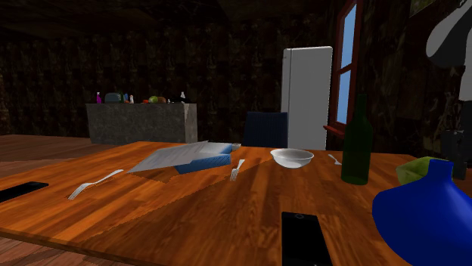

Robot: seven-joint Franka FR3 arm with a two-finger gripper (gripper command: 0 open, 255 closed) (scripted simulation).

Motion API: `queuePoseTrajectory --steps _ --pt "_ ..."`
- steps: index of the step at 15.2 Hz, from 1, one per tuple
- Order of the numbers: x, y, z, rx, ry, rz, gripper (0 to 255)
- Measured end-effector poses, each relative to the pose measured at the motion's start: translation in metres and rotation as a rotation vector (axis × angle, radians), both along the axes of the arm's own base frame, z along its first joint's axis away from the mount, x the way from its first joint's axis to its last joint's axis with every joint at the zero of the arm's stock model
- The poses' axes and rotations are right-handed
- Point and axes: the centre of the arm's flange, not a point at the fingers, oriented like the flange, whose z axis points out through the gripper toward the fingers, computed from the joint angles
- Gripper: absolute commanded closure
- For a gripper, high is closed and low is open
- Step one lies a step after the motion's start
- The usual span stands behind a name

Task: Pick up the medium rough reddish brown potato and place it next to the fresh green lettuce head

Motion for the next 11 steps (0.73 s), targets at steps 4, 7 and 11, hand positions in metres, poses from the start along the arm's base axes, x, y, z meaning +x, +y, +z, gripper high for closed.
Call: queuePoseTrajectory --steps 4,7,11 --pt "-0.001 0.0 -0.021 0.0 0.0 0.0 255" --pt "0.002 -0.002 -0.033 -0.004 -0.007 0.0 255" --pt "0.001 -0.002 -0.053 -0.005 -0.008 -0.001 255"
